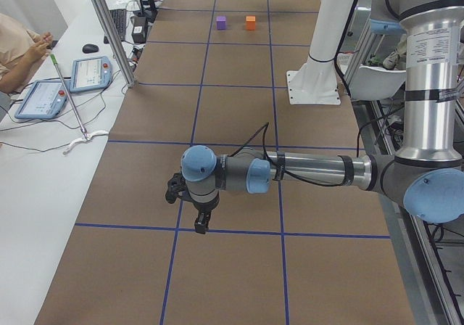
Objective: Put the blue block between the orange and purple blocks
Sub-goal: 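Move the left gripper over the light-blue cube, then lower the left gripper and close it on the light-blue cube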
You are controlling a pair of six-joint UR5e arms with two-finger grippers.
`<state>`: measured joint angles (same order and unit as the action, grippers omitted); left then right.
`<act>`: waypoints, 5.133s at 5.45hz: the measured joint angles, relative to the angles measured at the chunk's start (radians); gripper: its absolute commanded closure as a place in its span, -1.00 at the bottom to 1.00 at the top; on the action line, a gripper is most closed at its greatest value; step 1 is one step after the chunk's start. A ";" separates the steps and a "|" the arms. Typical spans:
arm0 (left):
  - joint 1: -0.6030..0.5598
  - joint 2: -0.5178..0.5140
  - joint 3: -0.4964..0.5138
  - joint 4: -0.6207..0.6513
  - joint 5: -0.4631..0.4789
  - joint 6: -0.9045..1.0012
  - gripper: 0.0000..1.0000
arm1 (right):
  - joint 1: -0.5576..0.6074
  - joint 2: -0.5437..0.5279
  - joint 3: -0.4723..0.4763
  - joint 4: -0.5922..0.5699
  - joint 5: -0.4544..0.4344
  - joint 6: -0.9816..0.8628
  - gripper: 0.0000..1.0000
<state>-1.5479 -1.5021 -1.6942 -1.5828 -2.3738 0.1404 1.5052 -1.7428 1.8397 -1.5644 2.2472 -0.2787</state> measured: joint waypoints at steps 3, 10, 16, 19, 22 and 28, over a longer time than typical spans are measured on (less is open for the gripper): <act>0.001 -0.089 -0.010 -0.187 -0.008 0.000 -1.00 | 0.001 0.103 -0.001 0.026 -0.005 0.009 -0.99; 0.488 0.002 0.005 -0.645 0.203 -0.908 -1.00 | 0.000 0.092 -0.031 0.152 0.018 0.089 -0.99; 0.647 0.088 -0.047 -0.682 0.350 -1.143 -1.00 | 0.001 0.089 -0.033 0.153 0.019 0.102 -0.99; 0.672 0.083 -0.057 -0.682 0.368 -1.195 -1.00 | 0.001 0.088 -0.035 0.153 0.019 0.102 -0.99; 0.692 0.080 -0.051 -0.681 0.369 -1.201 -1.00 | 0.001 0.088 -0.041 0.153 0.019 0.102 -0.99; 0.738 0.062 -0.026 -0.682 0.444 -1.167 1.00 | 0.001 0.086 -0.046 0.155 0.020 0.102 -0.99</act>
<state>-0.8102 -1.4403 -1.7203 -2.2650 -1.9299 -1.0271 1.5063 -1.6570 1.7933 -1.4098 2.2674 -0.1764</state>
